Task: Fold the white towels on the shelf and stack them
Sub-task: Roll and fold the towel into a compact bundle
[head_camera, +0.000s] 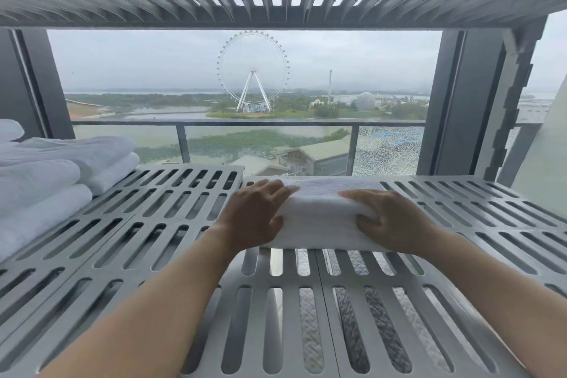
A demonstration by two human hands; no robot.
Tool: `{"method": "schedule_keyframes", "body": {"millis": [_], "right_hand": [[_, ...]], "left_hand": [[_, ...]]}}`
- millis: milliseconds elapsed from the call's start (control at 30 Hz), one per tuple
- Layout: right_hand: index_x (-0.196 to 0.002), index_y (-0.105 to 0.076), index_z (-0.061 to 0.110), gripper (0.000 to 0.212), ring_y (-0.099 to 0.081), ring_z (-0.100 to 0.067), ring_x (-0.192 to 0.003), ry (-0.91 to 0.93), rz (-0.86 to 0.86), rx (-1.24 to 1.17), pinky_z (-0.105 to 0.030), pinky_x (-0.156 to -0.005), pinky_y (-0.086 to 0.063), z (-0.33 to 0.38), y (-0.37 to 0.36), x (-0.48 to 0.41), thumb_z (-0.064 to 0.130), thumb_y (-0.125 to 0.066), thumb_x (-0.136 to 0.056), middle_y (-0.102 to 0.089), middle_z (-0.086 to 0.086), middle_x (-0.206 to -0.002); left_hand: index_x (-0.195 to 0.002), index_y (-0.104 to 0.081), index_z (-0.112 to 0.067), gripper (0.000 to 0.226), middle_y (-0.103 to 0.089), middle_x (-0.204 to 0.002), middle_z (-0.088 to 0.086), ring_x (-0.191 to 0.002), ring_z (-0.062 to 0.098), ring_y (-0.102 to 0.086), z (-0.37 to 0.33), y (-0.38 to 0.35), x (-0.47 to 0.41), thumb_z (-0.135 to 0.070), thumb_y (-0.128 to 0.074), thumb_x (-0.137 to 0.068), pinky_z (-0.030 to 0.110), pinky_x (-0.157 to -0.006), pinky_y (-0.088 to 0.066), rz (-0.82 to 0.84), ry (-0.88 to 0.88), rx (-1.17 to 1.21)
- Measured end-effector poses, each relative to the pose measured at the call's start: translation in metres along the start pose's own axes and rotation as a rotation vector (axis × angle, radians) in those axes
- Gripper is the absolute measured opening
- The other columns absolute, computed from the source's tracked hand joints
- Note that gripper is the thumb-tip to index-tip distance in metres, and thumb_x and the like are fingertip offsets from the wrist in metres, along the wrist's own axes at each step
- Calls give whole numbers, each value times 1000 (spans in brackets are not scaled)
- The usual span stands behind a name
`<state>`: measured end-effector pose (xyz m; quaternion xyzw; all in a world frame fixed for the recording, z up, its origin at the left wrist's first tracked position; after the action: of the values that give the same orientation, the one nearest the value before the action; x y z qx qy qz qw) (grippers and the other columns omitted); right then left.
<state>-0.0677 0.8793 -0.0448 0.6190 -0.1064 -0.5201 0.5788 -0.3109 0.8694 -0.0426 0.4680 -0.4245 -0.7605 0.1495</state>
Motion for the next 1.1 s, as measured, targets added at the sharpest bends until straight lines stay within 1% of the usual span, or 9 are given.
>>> {"method": "schedule_keyframes", "body": {"millis": [133,300,500,633,733,833,900,1000,1100], "right_hand": [[-117,-62,25,49,-61,-20,-104,-40,4,-18,-35,-87,-48,-5,-1,-1,7,-53,-72,-68,1,-112],[-124,-56,26,66,-52,-19,-120,4,-64,48,-36,-101,-41,-6,4,-4,-7,-42,-69,-57,2,-130],[-125,-56,24,56,-54,-17,-117,-29,72,-39,-35,-97,-43,-1,1,3,4,-53,-73,-60,3,-126],[-127,-53,27,44,-53,-13,-116,-27,101,-8,-33,-97,-43,3,2,4,32,-56,-83,-58,9,-128],[-124,-55,25,54,-52,-12,-117,-53,187,30,-36,-98,-42,6,3,-3,59,-39,-85,-57,9,-128],[-107,-60,7,58,-59,-26,-102,-120,207,-30,-44,-89,-45,0,8,-22,53,-28,-92,-66,-11,-109],[-108,-59,3,47,-56,-31,-106,-185,207,-33,-39,-92,-43,-8,8,-37,40,-32,-96,-64,-16,-113],[-124,-55,20,35,-44,-25,-124,-273,273,-46,-32,-98,-31,-18,-1,-55,31,-37,-96,-50,-6,-136],[-130,-48,28,37,-38,-19,-127,-345,389,-199,-27,-102,-25,-23,-14,-66,27,-41,-94,-41,-3,-144]], "left_hand": [[-124,-52,-23,48,-52,-112,3,-104,23,-51,2,-8,-3,-7,-55,-79,38,-75,-51,67,26,10],[-100,-65,-14,44,-59,-90,11,-83,31,-58,0,0,-6,15,-54,-68,39,-53,-54,-105,33,-29],[-107,-61,-18,37,-55,-108,5,-101,25,-51,5,-6,-4,-4,-55,-73,35,-82,-38,5,88,-37],[-121,-55,-24,47,-56,-126,-4,-112,20,-53,-3,-2,-4,-27,-57,-73,35,-96,-37,48,65,55],[-127,-51,-30,53,-64,-118,-7,-103,20,-59,-11,-4,-5,-41,-40,-77,29,-82,-44,166,65,42],[-84,-62,-19,49,-63,-78,4,-74,23,-57,-13,-1,-19,-46,-21,-83,25,-57,-36,269,155,96],[-65,-48,-14,47,-57,-77,10,-69,23,-48,-15,0,-38,-40,-19,-92,29,-58,-31,425,279,188],[-109,-57,-8,44,-50,-130,19,-111,30,-48,-20,-11,-66,-34,-24,-97,33,-88,-34,622,475,443],[-138,-36,-6,57,-30,-149,16,-136,32,-27,-17,-26,-81,-43,-30,-96,41,-112,-22,723,595,688]]}}
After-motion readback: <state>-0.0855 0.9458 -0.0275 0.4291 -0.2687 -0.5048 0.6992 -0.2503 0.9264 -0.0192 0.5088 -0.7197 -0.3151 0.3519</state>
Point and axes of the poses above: each hand's wrist, its own x-axis away from the middle knuckle, its own y-axis out of the back of the hand, z = x × y, the point moved 2 cm from there along -x, towards the middle knuckle
